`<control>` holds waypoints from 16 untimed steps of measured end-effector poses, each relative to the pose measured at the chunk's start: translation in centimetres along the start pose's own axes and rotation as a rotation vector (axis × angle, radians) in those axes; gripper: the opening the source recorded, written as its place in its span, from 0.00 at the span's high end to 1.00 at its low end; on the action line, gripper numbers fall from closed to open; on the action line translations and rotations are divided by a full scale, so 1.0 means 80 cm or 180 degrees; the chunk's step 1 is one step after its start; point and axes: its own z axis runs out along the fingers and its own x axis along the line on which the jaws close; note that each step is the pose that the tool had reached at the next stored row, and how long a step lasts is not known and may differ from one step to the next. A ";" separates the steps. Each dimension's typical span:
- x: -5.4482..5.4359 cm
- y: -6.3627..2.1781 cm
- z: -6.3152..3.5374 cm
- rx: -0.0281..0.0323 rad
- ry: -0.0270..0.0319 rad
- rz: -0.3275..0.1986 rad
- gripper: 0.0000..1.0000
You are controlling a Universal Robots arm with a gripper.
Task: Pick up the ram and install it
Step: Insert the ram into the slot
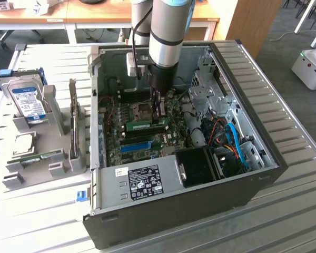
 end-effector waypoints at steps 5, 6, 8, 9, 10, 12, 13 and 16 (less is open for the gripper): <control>0.000 0.000 0.000 0.0000 0.0000 0.0000 0.88; 0.000 0.000 0.000 0.0000 0.0000 0.0001 0.88; 0.000 0.000 0.002 0.0001 -0.0002 0.0001 0.88; 0.000 0.000 0.002 0.0000 -0.0001 0.0001 0.88; 0.000 0.000 0.003 0.0000 -0.0001 0.0002 0.88; 0.000 0.000 0.005 0.0000 -0.0001 0.0002 0.88; 0.000 0.000 0.006 0.0000 0.0000 0.0002 0.88; 0.000 0.000 0.006 0.0000 0.0000 0.0002 0.88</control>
